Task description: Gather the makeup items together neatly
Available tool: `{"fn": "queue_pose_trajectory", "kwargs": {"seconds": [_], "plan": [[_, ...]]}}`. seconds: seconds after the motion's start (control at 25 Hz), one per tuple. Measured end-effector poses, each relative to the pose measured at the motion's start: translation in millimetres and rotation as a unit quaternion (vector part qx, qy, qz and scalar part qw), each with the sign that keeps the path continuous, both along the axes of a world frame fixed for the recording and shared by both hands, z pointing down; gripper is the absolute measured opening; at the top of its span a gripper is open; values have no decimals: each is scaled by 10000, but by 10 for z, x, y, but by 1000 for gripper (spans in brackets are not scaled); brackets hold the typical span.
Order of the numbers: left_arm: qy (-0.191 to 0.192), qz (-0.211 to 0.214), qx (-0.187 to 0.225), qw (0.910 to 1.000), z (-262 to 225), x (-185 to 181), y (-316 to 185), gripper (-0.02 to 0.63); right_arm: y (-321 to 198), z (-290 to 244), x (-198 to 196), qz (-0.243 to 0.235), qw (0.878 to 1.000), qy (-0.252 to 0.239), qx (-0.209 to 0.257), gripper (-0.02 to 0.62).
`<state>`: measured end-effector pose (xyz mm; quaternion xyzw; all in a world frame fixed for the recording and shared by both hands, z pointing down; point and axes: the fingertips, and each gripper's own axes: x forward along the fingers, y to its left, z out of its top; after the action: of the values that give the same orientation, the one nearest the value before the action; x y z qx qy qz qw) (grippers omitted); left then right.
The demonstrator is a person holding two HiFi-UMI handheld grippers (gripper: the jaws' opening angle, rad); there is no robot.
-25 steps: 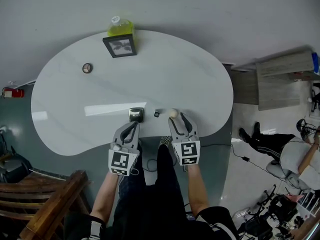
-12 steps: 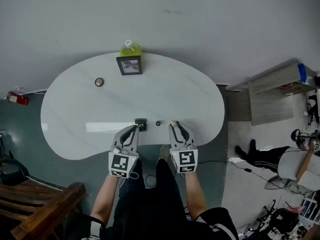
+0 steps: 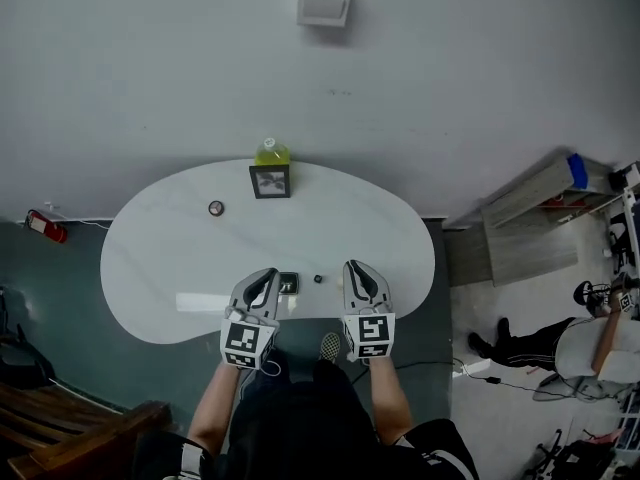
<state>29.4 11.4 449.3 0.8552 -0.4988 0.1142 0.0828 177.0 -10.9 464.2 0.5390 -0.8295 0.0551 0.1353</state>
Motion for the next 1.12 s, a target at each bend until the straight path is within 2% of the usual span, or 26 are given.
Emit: {"fn": "queue_pose_trajectory", "kwargs": {"seconds": [0.44,0.84,1.12], "plan": [[21,-177,468,9987,-443,-159,-49,20,7,-341,-213,-203,9995,-90,240,41],[1,-274,490,9984,-467,-261,-12,20,59,-317,-336,-391,9991,-83,151,41],[-44,-486,445,9978,-428,-508,-21,20,50,-256,-696,-721,9973,-111,70,41]]}}
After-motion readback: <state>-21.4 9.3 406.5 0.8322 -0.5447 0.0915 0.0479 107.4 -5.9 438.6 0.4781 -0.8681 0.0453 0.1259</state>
